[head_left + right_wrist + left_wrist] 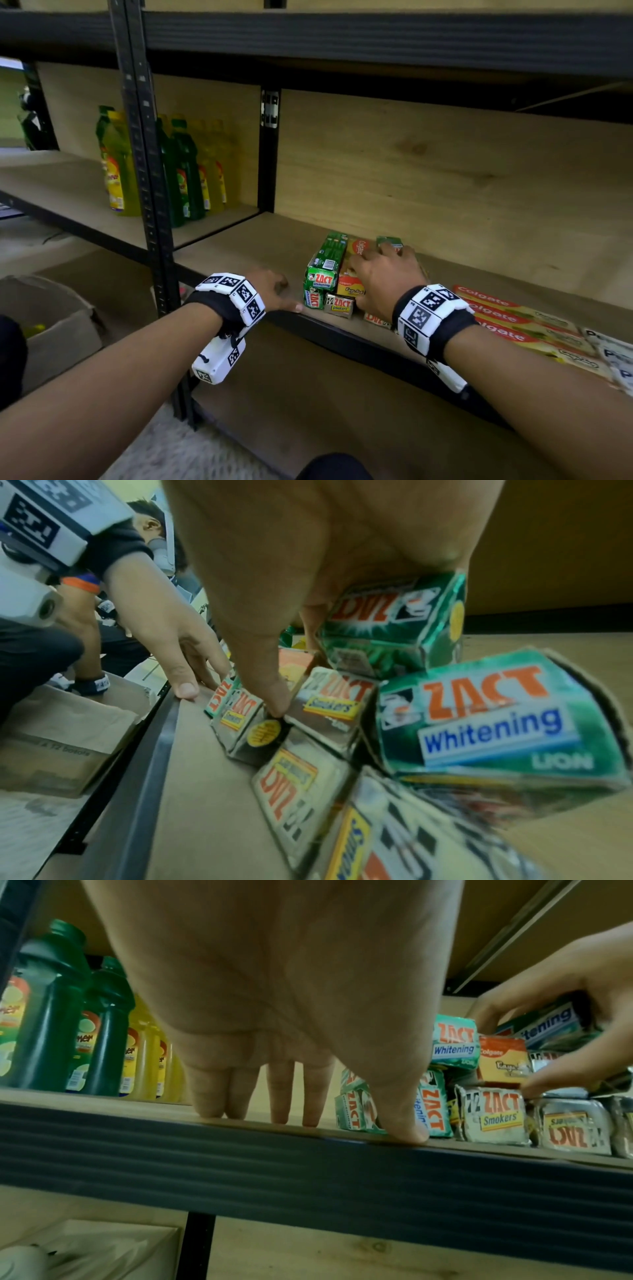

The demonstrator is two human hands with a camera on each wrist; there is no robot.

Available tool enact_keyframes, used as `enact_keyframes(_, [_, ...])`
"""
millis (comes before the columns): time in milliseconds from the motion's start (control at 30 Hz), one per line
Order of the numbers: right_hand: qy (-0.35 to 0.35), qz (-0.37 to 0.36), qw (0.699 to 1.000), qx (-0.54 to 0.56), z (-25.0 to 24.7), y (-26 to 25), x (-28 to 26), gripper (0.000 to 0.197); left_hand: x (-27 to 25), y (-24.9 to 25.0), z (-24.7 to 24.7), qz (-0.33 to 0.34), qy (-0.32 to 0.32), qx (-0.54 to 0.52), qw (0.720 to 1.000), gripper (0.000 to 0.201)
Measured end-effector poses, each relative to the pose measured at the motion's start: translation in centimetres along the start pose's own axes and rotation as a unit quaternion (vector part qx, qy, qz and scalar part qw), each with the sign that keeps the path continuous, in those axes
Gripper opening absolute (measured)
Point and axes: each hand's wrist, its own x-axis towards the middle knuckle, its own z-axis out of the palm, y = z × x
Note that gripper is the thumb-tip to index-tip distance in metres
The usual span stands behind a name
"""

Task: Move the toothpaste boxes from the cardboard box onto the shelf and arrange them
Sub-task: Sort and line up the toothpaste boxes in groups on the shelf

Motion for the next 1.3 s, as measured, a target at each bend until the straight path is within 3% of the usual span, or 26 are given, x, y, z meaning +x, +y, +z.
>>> enact_keyframes(167, [0.039,0.018,0.999,0.022,-1.0,-0.1,0.1,0.055,-0.6,0.4,-0.3,0.002,0.014,-0.012,1.0,0.081])
enact_keyframes(367, [0.091,-0.012,0.991,0.102,-3.0,1.9,0.2,0.041,-1.0,1.0,-4.5,0.035,0.115,-0.167,0.979,0.048])
enact_keyframes(467, [0.102,-0.016,0.978,0.181,-3.9,3.7,0.2,0.037,-0.9,1.8,-6.8,0.07,0.153,-0.221,0.961,0.043])
enact_keyframes(567, [0.104,-0.002,0.958,0.266,-4.5,5.8,0.2,0.039,-0.8,3.3,-7.9,0.13,0.14,-0.239,0.952,0.053])
enact_keyframes(800, [0.123,-0.009,0.929,0.35,-4.9,9.1,-0.9,0.038,1.6,7.4,-8.9,0.166,0.034,-0.138,0.976,0.076])
enact_keyframes(1000, [0.125,-0.021,0.929,0.347,-5.0,11.4,-1.9,0.04,4.5,10.2,-9.2,0.185,-0.008,-0.086,0.979,0.08])
enact_keyframes(1167, [0.103,-0.011,0.929,0.354,-4.5,12.3,-2.6,0.042,5.2,10.9,-9.0,0.195,0.021,-0.1,0.975,0.069])
enact_keyframes(1300, [0.017,0.0,0.953,0.302,-4.0,12.0,-2.9,0.057,5.2,11.3,-9.8,0.211,0.082,-0.054,0.972,0.064])
